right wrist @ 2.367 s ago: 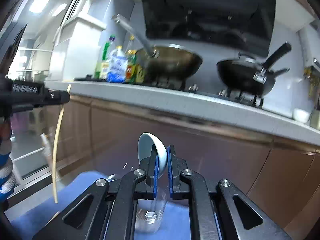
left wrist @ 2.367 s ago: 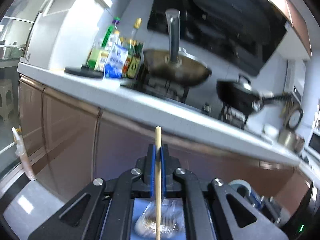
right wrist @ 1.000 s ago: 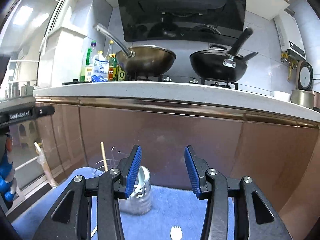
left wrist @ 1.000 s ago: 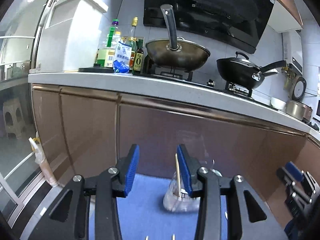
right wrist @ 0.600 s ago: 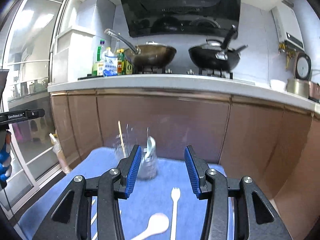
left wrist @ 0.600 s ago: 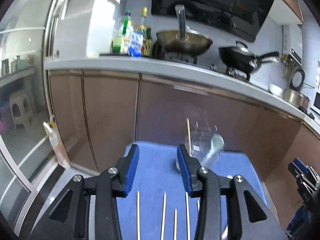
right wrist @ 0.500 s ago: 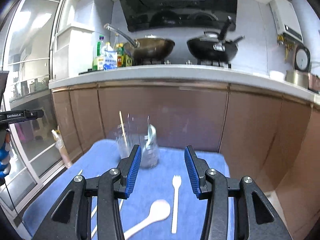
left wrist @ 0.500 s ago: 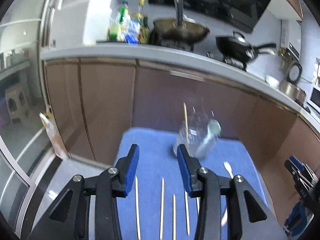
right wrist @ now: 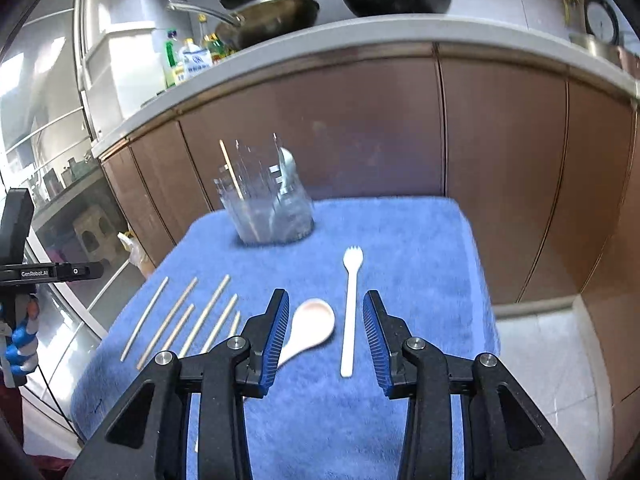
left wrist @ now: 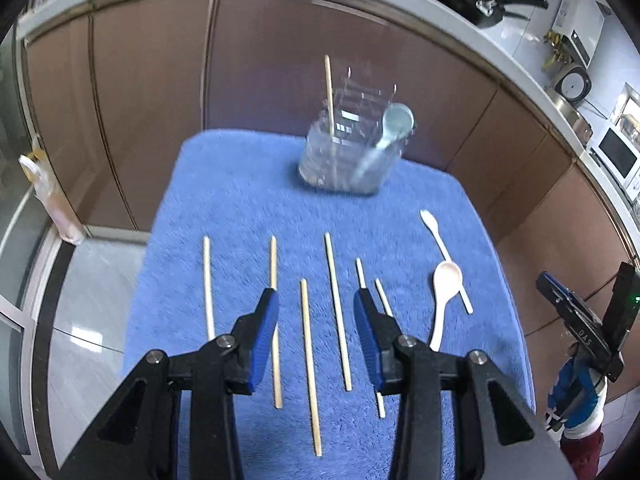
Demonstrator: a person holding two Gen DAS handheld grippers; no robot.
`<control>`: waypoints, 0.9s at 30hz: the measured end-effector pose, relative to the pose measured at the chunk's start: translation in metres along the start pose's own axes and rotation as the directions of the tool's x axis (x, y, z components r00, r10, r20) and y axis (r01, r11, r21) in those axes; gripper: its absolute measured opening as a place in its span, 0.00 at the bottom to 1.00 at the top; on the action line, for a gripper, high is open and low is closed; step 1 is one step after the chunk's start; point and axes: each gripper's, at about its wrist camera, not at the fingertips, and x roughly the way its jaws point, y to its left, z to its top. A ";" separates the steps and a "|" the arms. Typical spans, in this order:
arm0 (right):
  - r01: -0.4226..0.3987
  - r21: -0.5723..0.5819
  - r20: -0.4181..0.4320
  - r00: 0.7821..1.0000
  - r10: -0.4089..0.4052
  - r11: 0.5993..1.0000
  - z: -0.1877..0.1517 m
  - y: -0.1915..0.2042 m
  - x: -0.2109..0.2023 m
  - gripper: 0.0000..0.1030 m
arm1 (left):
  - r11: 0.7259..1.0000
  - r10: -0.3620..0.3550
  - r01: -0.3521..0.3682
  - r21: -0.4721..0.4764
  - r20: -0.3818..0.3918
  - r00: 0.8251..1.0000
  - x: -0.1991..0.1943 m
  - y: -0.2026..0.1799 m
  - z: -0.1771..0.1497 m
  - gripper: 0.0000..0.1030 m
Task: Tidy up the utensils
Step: 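Drop the chopstick and spoon into the clear holder, opening both grippers, then grasp a chopstick with the left gripper while the right gripper grasps the pink spoon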
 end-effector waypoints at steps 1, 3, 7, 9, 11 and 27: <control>-0.004 0.003 -0.010 1.000 0.004 1.000 -0.002 -0.002 0.004 0.37 | 1.000 -0.004 0.004 0.003 -0.016 1.000 0.007 -0.001 0.000 0.36; -0.012 0.004 -0.033 0.999 0.012 1.000 -0.007 -0.005 0.013 0.37 | 1.000 -0.021 0.022 0.004 -0.051 0.998 0.019 0.000 0.000 0.36; -0.041 0.012 -0.070 0.997 0.041 0.999 -0.015 -0.007 0.030 0.37 | 0.999 -0.041 0.039 -0.018 -0.142 0.989 0.048 0.003 0.000 0.36; -0.058 0.018 -0.096 0.994 0.059 0.998 -0.018 -0.008 0.040 0.37 | 0.999 -0.044 0.039 -0.034 -0.179 0.983 0.062 0.006 0.000 0.36; -0.070 0.023 -0.126 0.989 0.072 0.997 -0.022 -0.009 0.052 0.37 | 0.997 -0.055 0.044 -0.056 -0.211 0.976 0.075 0.008 0.000 0.36; -0.125 0.083 -0.231 0.963 0.142 0.989 -0.025 -0.026 0.101 0.32 | 0.997 -0.010 -0.017 -0.072 -0.361 0.933 0.151 0.014 0.008 0.25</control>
